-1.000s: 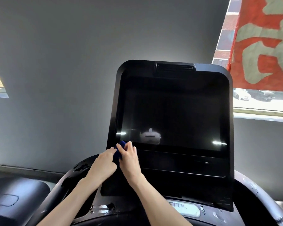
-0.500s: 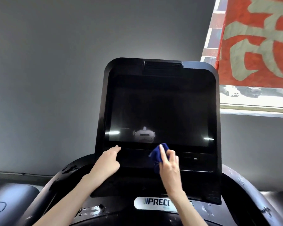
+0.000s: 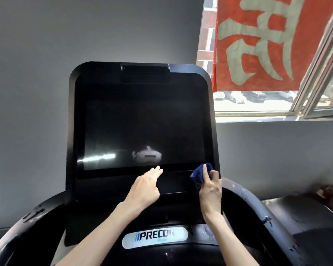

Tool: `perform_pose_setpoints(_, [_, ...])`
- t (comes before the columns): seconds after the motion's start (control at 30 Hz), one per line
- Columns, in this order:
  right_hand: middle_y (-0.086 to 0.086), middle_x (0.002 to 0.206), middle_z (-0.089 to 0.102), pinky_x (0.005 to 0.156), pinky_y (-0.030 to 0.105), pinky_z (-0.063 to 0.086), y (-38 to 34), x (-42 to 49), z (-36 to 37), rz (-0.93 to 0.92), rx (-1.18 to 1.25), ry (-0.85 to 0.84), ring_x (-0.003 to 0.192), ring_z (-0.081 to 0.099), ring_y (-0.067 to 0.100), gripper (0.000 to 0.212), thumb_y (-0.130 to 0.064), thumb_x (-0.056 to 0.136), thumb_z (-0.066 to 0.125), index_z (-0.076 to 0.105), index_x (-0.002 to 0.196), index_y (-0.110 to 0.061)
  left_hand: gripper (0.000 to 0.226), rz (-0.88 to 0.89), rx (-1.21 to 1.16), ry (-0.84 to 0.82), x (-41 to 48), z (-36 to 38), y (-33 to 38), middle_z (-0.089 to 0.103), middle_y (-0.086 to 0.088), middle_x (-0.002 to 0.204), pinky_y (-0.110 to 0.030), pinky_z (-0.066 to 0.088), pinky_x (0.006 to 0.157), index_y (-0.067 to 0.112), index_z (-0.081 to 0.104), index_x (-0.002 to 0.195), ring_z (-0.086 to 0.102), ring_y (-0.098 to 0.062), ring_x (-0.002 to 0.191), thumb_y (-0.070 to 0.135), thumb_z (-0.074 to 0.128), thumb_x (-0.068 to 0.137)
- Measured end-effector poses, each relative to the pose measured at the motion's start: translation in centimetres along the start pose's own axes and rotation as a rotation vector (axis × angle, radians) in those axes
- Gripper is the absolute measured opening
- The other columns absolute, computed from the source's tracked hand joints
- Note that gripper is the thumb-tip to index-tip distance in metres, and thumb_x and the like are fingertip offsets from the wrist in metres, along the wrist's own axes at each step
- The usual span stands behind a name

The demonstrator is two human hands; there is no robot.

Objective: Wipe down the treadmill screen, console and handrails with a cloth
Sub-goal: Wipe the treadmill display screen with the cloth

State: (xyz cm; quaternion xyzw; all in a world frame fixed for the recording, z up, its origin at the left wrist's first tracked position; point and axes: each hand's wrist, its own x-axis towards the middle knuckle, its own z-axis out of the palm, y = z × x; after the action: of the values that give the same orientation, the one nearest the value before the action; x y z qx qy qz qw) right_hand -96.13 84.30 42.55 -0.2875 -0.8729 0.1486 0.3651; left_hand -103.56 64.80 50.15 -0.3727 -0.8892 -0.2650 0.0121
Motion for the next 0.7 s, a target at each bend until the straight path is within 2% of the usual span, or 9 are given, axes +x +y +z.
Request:
perform_pose_setpoints(0.1, [0.003, 0.107, 0.055, 0.071, 0.035, 0.053, 0.4, -3.4, 0.3, -0.345, -0.112, -0.050, 0.077, 0.050, 0.023, 0.077, 0.010, 0.060, 0.072, 0.056, 0.130, -0.019, 0.075, 0.037, 0.074, -0.025, 1.1, 1.2, 1.5, 0.020, 0.001, 0.157, -0.025, 0.015, 0.119, 0.014, 0.027, 0.148, 0.017, -0.010, 0.145, -0.007, 0.040, 0.078])
perform_pose_setpoints(0.17, [0.000, 0.110, 0.052, 0.071, 0.031, 0.052, 1.8, -3.7, -0.7, -0.496, -0.160, -0.044, 0.083, 0.049, 0.021, 0.069, 0.001, 0.065, 0.070, 0.057, 0.127, -0.026, 0.072, 0.005, 0.154, -0.029, 1.6, 1.8, 2.0, 0.015, -0.001, 0.158, -0.030, 0.014, 0.119, 0.013, 0.025, 0.149, 0.015, -0.012, 0.146, -0.004, 0.042, 0.081])
perform_pose_setpoints(0.23, [0.000, 0.110, 0.047, 0.071, 0.033, 0.051, 3.0, -2.4, -1.2, -0.445, -0.152, 0.003, 0.089, 0.048, 0.022, 0.065, -0.001, 0.067, 0.061, 0.057, 0.127, -0.027, 0.070, -0.033, 0.215, -0.033, 1.7, 2.0, 2.0, 0.015, -0.002, 0.158, -0.033, 0.013, 0.118, 0.012, 0.027, 0.147, 0.016, -0.014, 0.146, -0.003, 0.042, 0.081])
perform_pose_setpoints(0.37, [0.007, 0.123, 0.048, 0.073, 0.045, 0.052, 1.2, 1.7, -0.7, -0.133, 0.015, 0.035, 0.089, 0.049, 0.029, 0.065, 0.010, 0.071, 0.066, 0.058, 0.127, -0.023, 0.073, -0.046, 0.267, -0.072, 1.6, 2.0, 1.7, 0.014, 0.002, 0.159, -0.035, 0.011, 0.119, 0.014, 0.028, 0.147, 0.015, -0.011, 0.146, -0.006, 0.042, 0.078])
perform_pose_setpoints(0.4, [0.006, 0.125, 0.049, 0.071, 0.043, 0.052, 0.1, 2.0, -0.5, -0.161, 0.028, 0.027, 0.087, 0.049, 0.029, 0.063, 0.008, 0.071, 0.067, 0.059, 0.125, -0.024, 0.074, -0.056, 0.271, -0.084, 1.7, 1.9, 1.8, 0.013, 0.003, 0.159, -0.036, 0.011, 0.119, 0.015, 0.028, 0.147, 0.015, -0.011, 0.146, -0.007, 0.042, 0.078])
perform_pose_setpoints(0.47, [0.001, 0.127, 0.052, 0.068, 0.035, 0.049, -1.5, 1.0, 0.4, -0.355, -0.008, -0.001, 0.087, 0.049, 0.025, 0.063, 0.004, 0.068, 0.069, 0.060, 0.123, -0.027, 0.072, -0.078, 0.294, -0.098, 1.8, 1.7, 2.1, 0.013, 0.005, 0.159, -0.037, 0.012, 0.119, 0.016, 0.030, 0.147, 0.015, -0.010, 0.145, -0.007, 0.042, 0.079])
perform_pose_setpoints(0.6, [-0.005, 0.132, 0.043, 0.073, 0.031, 0.052, 0.6, -2.1, 0.7, -0.734, -0.106, -0.088, 0.094, 0.045, 0.019, 0.054, -0.013, 0.071, 0.058, 0.060, 0.122, -0.030, 0.070, -0.114, 0.328, -0.119, 2.1, 1.5, 2.6, 0.014, 0.006, 0.158, -0.039, 0.013, 0.119, 0.017, 0.032, 0.146, 0.017, -0.009, 0.145, -0.006, 0.041, 0.080])
perform_pose_setpoints(0.67, [-0.007, 0.130, 0.042, 0.070, 0.030, 0.052, 1.8, -0.9, -0.2, -0.806, -0.143, -0.054, 0.091, 0.045, 0.018, 0.048, -0.018, 0.076, 0.048, 0.062, 0.120, -0.032, 0.072, -0.135, 0.335, -0.129, 2.1, 1.5, 2.8, 0.015, 0.006, 0.158, -0.039, 0.013, 0.119, 0.018, 0.031, 0.146, 0.020, -0.010, 0.144, -0.006, 0.042, 0.079])
perform_pose_setpoints(0.7, [-0.007, 0.129, 0.045, 0.068, 0.030, 0.052, 1.8, 0.1, -0.6, -0.769, -0.134, -0.043, 0.090, 0.045, 0.019, 0.047, -0.018, 0.077, 0.046, 0.062, 0.118, -0.031, 0.072, -0.146, 0.343, -0.131, 2.1, 1.6, 3.0, 0.017, 0.005, 0.158, -0.039, 0.014, 0.119, 0.018, 0.031, 0.147, 0.023, -0.011, 0.143, -0.006, 0.042, 0.079])
